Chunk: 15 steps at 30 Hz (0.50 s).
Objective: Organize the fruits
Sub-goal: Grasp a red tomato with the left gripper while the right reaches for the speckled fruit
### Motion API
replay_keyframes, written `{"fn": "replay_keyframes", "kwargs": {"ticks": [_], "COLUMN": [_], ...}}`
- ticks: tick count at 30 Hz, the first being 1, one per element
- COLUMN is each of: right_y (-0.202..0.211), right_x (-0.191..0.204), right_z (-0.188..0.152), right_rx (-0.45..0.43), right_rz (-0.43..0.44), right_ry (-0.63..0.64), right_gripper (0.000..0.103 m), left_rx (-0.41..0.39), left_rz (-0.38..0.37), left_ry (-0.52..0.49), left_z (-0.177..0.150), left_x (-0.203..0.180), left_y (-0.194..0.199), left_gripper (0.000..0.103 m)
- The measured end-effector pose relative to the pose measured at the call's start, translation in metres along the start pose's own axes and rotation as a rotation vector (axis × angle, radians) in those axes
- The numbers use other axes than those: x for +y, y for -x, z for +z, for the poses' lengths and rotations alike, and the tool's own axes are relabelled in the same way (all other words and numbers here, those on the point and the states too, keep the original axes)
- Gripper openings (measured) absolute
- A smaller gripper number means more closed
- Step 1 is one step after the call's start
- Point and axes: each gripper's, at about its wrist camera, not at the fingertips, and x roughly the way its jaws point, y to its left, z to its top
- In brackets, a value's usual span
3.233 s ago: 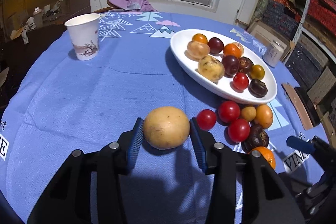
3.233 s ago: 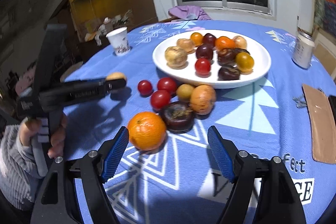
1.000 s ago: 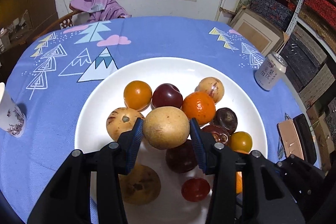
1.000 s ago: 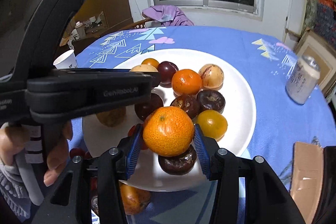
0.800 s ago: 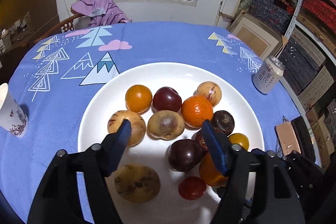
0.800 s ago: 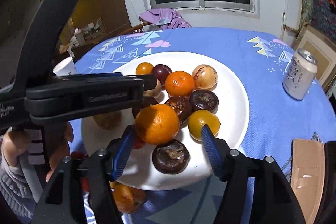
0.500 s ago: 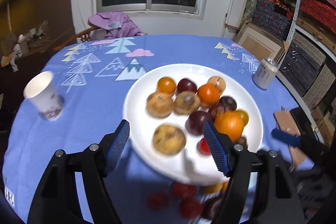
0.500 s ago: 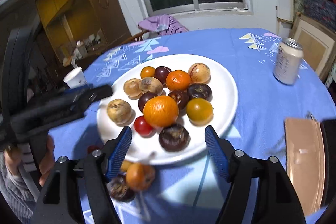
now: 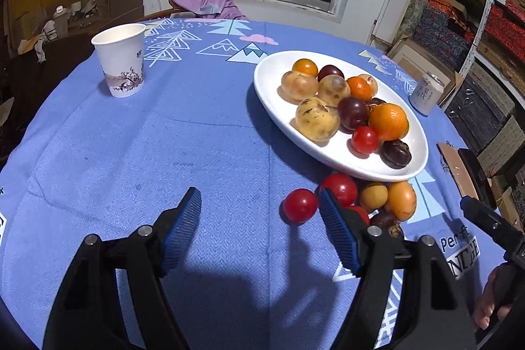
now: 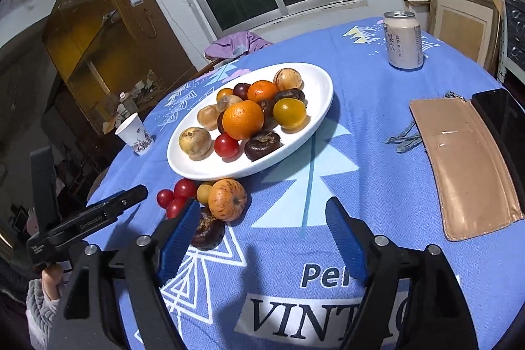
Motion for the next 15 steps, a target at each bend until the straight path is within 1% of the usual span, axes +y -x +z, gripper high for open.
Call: {"fn": "replay_keyframes", "kwargs": {"ticks": [3,6,9,10,12,13,15], "right_y": [-0.004,-0.003,-0.002,-0.003,-0.003,-0.003,-0.003], "right_x": [0.000,0.003,0.003,0.002,0.002,0.002,0.002], "right_z": [-0.001,-0.001,-0.001,-0.001,-0.001,-0.001,-0.001], "right_rx": [0.023,0.021,0.021,0.023,0.026,0.025,0.023], "right_rz": [0.001,0.001,0.003,0.003,0.004,0.005,0.005], "right_ry": [-0.002,0.011,0.010,0.009,0.007,0.008,0.008], "right_gripper": [0.080,0.080,0.080,0.080,0.080,0.080,0.080], "left_rx": [0.031,0.076,0.103,0.107,0.098,0.086,0.061], "left_rz": [-0.007,-0.025,-0.028,-0.020,-0.020,-0.011,0.012], "left_ry": [-0.017,-0.020,-0.010,-0.008,-0.004,-0.012,-0.052], "left_z": [-0.001,-0.002,-0.002,-0.002,0.000,0.000,0.000], "left_x": [-0.004,-0.007,-0.007,-0.006,-0.006,-0.007,-0.014], "left_y": [-0.008,-0.019,-0.026,-0.028,-0.027,-0.026,-0.023], "left_gripper": [0.072,0.072,0.072,0.069,0.066,0.063,0.060]}}
